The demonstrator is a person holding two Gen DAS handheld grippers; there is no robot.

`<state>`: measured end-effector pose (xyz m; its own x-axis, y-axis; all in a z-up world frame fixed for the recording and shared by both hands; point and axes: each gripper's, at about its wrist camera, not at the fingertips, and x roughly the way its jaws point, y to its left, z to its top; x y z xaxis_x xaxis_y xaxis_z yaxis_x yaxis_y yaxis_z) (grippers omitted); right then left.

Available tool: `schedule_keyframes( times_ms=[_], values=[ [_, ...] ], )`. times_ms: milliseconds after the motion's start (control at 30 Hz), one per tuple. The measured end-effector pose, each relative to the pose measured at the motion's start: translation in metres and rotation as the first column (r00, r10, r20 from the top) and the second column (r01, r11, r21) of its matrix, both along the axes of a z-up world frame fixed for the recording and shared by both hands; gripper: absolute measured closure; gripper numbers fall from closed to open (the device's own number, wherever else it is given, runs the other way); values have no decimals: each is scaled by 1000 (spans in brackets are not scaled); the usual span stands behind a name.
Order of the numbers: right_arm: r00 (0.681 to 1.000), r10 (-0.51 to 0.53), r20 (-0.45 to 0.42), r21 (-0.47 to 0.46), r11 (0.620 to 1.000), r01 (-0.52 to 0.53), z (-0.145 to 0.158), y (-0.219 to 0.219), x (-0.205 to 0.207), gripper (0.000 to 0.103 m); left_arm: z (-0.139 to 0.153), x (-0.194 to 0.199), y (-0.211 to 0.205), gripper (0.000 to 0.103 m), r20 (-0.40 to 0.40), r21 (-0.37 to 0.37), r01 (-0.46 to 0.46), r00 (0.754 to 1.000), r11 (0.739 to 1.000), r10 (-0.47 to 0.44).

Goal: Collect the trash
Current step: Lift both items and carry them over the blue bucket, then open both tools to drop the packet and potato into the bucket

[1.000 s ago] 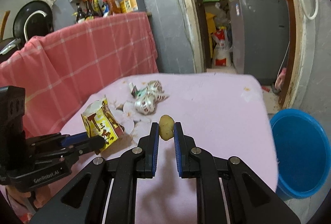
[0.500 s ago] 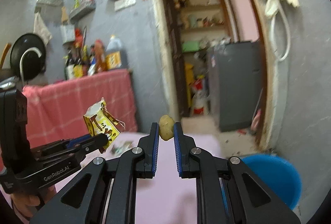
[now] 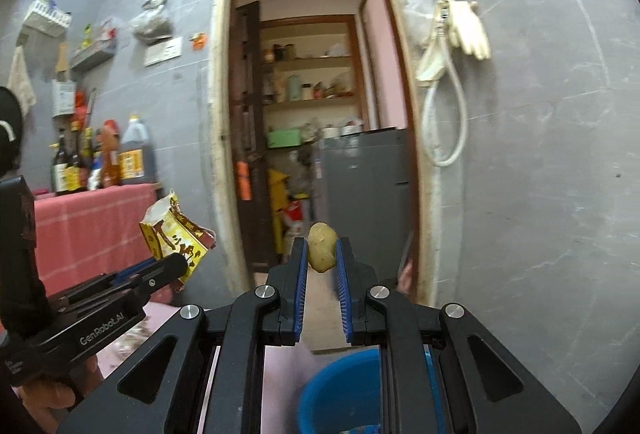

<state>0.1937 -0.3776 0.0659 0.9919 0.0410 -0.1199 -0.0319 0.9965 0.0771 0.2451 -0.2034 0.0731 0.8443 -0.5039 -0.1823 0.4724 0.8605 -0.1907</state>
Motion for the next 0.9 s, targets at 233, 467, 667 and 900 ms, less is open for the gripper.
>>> schedule_keyframes(
  times_ms=[233, 467, 667, 900],
  values=[
    [995, -76, -68, 29, 997, 78, -22, -29, 9, 90, -21, 18, -39, 84, -82, 33, 65, 995, 997, -62],
    [978, -115, -176, 69, 989, 129, -51, -48, 20, 90, -42, 42, -63, 84, -216, 48, 129, 970, 991, -115],
    [961, -119, -251, 105, 983, 149, -70, -60, 34, 90, -60, 65, -82, 84, -320, 69, 162, 938, 984, -132],
    [942, -106, -318, 133, 979, 155, -85, -67, 49, 82, -88, 90, -100, 70, -420, 99, 205, 896, 974, -146]
  ],
)
